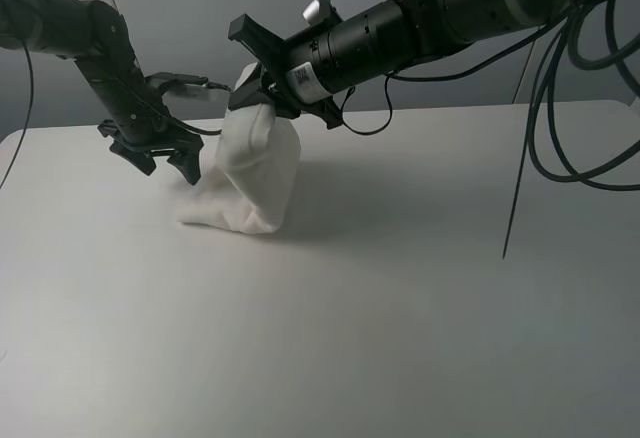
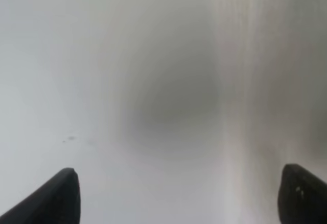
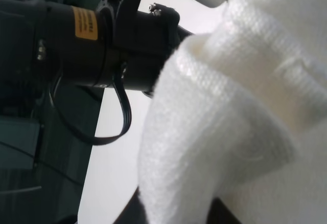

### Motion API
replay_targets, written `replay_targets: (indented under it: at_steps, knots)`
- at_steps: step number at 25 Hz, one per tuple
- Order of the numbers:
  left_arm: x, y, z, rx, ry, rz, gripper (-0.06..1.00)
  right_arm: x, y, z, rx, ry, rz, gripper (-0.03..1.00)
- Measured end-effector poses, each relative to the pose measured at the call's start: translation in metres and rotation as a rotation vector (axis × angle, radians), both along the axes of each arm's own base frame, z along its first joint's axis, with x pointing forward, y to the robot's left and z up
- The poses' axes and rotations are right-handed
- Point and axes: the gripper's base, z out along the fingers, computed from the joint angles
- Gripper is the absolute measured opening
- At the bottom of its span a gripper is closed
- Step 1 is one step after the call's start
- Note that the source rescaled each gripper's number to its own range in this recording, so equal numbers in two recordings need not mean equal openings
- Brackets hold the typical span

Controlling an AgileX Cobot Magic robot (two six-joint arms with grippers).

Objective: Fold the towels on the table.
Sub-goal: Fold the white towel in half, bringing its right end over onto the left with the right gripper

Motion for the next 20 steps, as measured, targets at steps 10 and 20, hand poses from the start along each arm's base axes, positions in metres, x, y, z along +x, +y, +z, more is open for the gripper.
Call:
replay_targets:
  at_steps: [10,20]
  knots:
    - [0.006,0.020,0.000,0.014,0.024,0.046,0.99,0.003,-0.001,0.000,-0.019,-0.050,-0.009,0.96]
    - [0.007,0.026,-0.001,0.035,0.035,0.037,0.99,0.004,-0.001,0.000,-0.028,-0.082,-0.008,1.00]
